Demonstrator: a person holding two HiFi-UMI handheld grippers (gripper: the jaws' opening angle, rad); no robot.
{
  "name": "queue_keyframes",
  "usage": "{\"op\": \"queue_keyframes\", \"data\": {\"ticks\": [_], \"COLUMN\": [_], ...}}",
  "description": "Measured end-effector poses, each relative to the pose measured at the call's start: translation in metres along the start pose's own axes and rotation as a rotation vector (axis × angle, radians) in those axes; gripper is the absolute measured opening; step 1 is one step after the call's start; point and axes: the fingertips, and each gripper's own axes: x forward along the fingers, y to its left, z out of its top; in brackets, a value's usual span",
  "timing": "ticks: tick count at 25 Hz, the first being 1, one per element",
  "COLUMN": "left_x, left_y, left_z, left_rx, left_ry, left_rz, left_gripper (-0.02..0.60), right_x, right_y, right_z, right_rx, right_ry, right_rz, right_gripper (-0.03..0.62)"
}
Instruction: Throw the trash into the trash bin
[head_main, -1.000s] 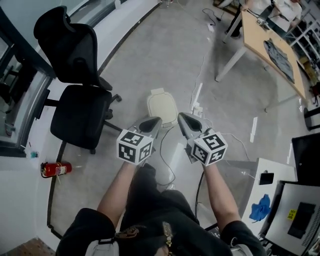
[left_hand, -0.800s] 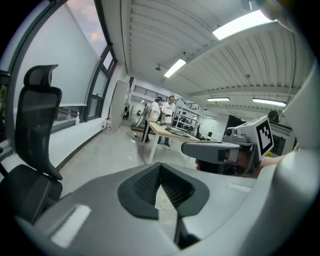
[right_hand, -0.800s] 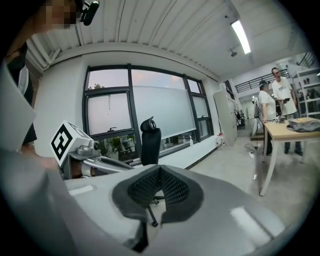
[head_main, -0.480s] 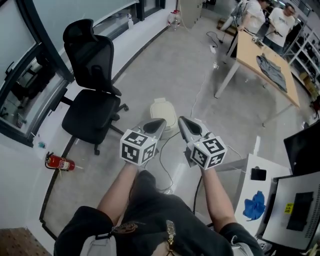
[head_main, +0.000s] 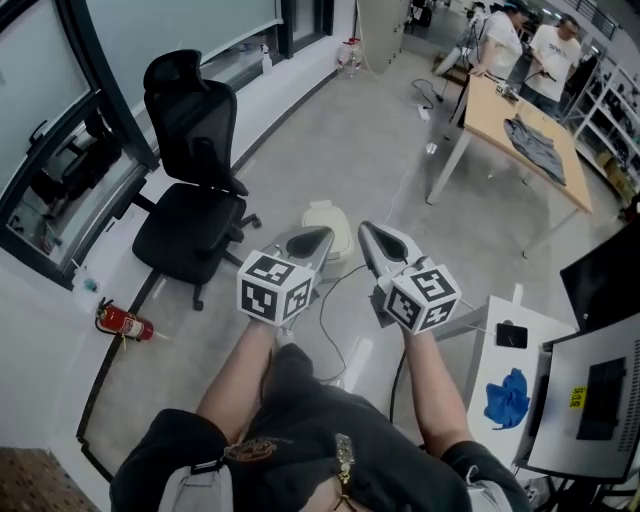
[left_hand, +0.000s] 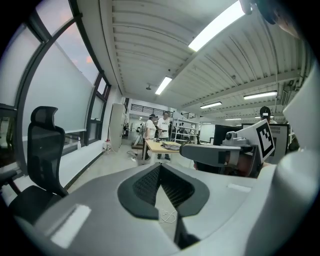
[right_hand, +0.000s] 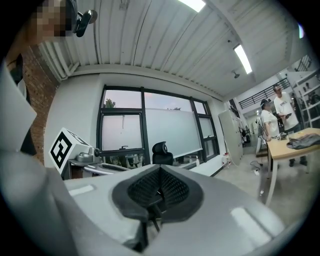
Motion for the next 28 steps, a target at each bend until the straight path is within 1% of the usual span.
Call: {"op": "queue_keyframes", "data": {"ticks": [6,13,28], "left_x": [-0.006,-0.008,-0.011], "left_y": [-0.014,-0.026,-0.033], "left_z": [0.005,0.012,0.014], "left_rx": [0.011,0.028,0.045], "left_ry": [-0.006,-0.02,-0.022], "left_rz": [-0.017,-0.027,-0.036], "left_gripper": [0.006,0.006,0.006], "right_x": [-0.013,-0.024,-0.028], "right_y": [0.004,0.006,0.01], "right_z": [0.009,0.019,0.022], "right_rx": [-0.008,-0.02,-0.022], "right_ry": [-0.009,-0.029,-0.039], "right_rz": [-0.019,-0.022,-0.023], "right_gripper": [0.003,0.003,0.003]}}
